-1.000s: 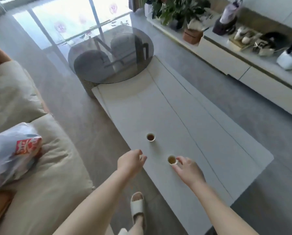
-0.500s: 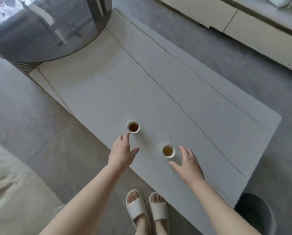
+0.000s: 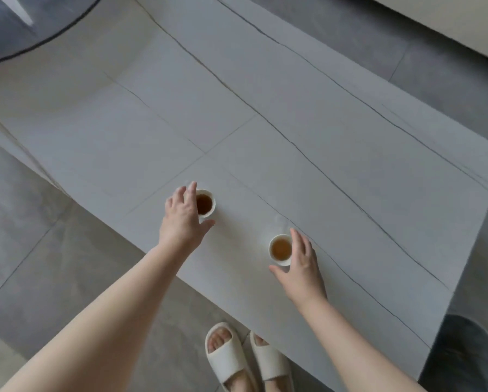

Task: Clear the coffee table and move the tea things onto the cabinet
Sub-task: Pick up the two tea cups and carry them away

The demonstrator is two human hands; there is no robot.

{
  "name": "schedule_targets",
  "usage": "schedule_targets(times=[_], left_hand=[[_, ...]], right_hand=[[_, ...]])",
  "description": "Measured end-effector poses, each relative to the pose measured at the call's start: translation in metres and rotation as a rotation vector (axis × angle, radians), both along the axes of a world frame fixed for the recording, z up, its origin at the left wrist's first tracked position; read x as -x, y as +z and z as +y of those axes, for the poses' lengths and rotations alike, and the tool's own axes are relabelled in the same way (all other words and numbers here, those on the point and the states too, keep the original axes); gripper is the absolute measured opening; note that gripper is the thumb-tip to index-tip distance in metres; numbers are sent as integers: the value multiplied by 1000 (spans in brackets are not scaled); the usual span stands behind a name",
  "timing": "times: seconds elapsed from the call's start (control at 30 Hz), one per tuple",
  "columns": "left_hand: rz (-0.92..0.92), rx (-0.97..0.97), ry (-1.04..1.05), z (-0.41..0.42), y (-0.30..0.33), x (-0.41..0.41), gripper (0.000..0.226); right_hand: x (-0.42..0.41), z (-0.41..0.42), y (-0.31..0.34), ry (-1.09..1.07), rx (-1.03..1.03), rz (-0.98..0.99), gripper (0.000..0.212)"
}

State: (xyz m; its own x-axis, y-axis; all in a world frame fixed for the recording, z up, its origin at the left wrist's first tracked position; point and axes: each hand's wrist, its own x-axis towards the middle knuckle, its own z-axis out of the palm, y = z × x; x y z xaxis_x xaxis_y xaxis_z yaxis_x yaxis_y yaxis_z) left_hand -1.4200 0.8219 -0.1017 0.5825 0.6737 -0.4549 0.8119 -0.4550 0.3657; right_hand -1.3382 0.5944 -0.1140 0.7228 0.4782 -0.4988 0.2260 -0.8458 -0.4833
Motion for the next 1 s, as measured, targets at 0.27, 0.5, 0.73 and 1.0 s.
schedule_targets(times=[0.27, 0.5, 0.73, 1.0], left_hand=[[35, -21, -66, 3, -15, -15, 76], [51, -62, -82, -6, -3, -13, 72], [35, -81, -210, -28, 62, -22, 75], [-45, -84, -352, -76, 182, -36, 74]], right_hand=[[-2, 3, -11, 34, -13, -73, 76], [-10, 3, 4, 15, -30, -104, 72], [-20, -5, 69, 4, -48, -138, 75], [-28, -30, 183, -43, -99, -172, 77]])
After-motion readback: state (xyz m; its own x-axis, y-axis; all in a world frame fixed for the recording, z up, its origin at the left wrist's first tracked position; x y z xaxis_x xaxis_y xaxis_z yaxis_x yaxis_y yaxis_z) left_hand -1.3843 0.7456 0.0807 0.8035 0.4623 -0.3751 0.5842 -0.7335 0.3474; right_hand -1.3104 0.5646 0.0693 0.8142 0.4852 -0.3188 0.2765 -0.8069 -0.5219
